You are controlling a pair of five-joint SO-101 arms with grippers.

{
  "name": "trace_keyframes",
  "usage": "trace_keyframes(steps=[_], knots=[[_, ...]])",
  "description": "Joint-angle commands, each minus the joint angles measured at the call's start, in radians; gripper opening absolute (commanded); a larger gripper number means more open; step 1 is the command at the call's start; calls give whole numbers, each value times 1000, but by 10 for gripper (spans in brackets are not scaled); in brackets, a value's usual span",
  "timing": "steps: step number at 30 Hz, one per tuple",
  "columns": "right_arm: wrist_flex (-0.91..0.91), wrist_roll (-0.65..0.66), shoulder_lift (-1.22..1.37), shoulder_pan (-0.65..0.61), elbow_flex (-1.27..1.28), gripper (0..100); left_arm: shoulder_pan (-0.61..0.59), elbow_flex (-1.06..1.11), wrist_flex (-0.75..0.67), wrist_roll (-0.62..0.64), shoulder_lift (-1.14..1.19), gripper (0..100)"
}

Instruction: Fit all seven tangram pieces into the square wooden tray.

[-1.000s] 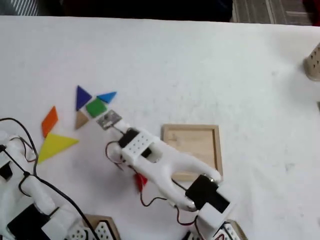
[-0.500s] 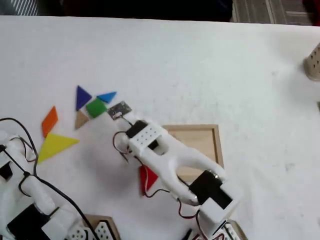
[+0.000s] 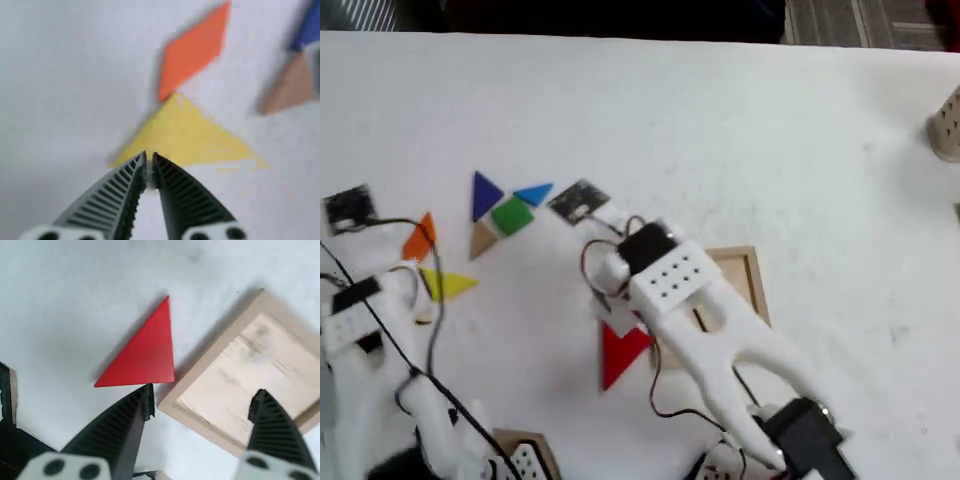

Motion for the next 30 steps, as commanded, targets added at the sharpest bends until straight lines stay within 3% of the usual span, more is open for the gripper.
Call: trace_keyframes(steps=[1,5,9,13,19,27,30], knots=[[73,38,-113,147,-8,308,300,46,219,-18,-383,125],[133,172,-255,383,72,308,636,120,338,-18,-687,216],[101,269,-389,602,262,308,797,133,336,6,-734,234],[-13,364,-449,792,408,308,932,91,321,32,-558,237],[-139,410,-456,906,546,292,1112,-86,304,51,-153,235],[-305,410,-458,1092,666,220,1224,-158,94,180,186,242],[-325,410,-449,1112,678,220,1216,-158,87,259,229,321]])
